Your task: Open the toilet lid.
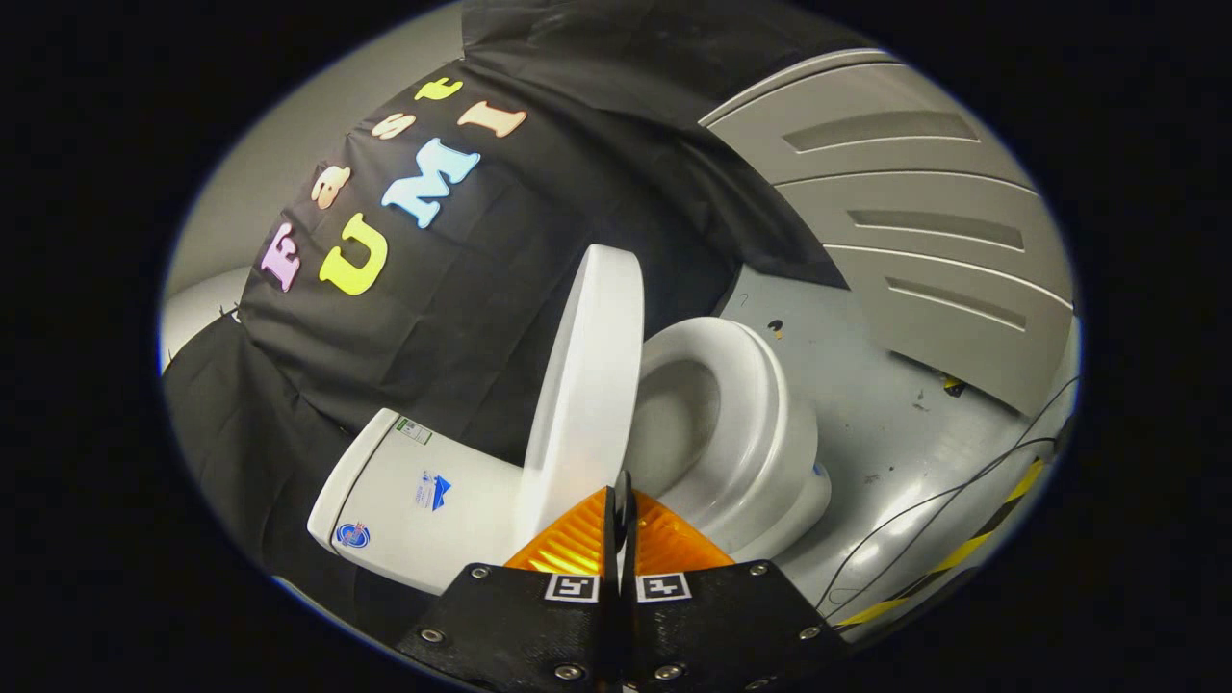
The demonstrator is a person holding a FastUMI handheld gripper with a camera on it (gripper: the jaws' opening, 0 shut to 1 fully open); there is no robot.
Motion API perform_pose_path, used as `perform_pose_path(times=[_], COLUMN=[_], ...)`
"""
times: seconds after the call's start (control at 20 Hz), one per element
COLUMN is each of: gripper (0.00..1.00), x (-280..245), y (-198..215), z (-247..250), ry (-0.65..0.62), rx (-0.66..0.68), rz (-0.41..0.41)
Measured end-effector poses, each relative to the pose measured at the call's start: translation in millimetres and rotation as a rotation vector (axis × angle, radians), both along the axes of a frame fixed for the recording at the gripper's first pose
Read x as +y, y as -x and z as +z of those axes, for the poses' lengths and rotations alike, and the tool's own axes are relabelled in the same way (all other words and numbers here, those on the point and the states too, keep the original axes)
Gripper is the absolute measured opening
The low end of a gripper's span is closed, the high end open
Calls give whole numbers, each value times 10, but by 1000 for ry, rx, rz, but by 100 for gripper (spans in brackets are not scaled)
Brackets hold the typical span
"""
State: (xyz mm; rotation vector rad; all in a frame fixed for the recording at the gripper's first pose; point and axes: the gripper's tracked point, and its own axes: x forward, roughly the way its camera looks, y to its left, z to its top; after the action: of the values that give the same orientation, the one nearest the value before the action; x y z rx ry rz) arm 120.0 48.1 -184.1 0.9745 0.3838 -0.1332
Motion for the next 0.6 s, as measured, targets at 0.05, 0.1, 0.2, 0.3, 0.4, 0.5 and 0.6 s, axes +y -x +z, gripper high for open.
perform_pose_path(times=[0.05,0.1,0.2,0.3,0.4,0.5,0.6], gripper=[0,0,0,0,0,0,0], x=[7,51,92,99,139,200,210], y=[-4,-8,-25,-27,-29,-39,-55], z=[32,51,111,173,243,337,405], ry=[-8,-2,24,41,63,111,126], rx=[7,11,15,17,18,11,12], rz=[0,4,14,19,30,47,47])
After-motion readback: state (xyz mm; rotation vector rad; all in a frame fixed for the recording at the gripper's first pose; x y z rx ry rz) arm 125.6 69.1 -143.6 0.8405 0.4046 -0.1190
